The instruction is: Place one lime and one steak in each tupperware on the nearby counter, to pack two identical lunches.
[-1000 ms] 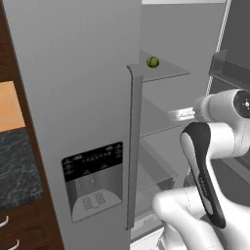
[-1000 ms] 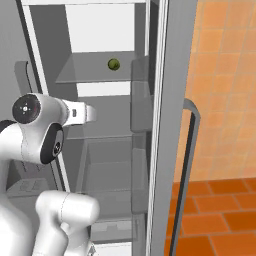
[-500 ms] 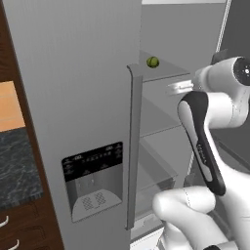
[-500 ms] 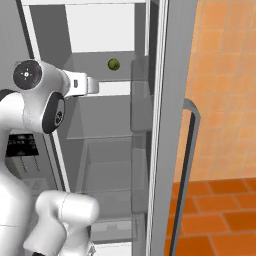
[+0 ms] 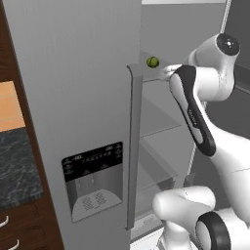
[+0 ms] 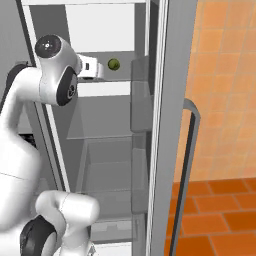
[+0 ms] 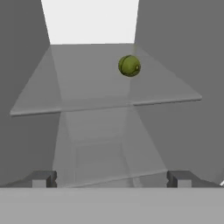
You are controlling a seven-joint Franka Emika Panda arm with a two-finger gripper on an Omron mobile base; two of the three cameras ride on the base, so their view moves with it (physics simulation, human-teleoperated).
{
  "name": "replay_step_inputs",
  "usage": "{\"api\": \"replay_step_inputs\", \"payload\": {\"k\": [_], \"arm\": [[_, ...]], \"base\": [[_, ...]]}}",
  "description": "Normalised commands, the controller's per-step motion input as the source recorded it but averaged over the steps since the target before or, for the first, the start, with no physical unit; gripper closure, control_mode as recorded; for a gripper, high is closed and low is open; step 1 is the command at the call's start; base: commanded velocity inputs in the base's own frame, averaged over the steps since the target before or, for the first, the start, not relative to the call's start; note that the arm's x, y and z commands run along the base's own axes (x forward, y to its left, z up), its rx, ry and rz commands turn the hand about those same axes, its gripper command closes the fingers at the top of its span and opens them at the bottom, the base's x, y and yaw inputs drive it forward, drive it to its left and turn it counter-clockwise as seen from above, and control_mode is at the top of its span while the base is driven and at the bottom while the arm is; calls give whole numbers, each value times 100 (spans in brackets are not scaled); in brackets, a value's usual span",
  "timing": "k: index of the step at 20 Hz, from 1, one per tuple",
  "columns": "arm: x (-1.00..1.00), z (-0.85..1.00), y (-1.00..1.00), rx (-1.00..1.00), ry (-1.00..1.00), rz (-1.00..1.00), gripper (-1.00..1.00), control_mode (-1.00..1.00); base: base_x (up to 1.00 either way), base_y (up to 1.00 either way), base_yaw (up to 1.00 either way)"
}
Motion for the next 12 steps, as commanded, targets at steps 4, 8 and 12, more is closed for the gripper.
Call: {"api": "replay_step_inputs", "payload": {"k": [4,8,12], "arm": [[89,0,-3,10,3,-1,-100,-100],[76,0,-7,1,0,-3,-100,-100],[55,-8,-20,-1,0,-6,-100,-100]], "base": [[0,0,0],[0,0,0],[0,0,0]]}}
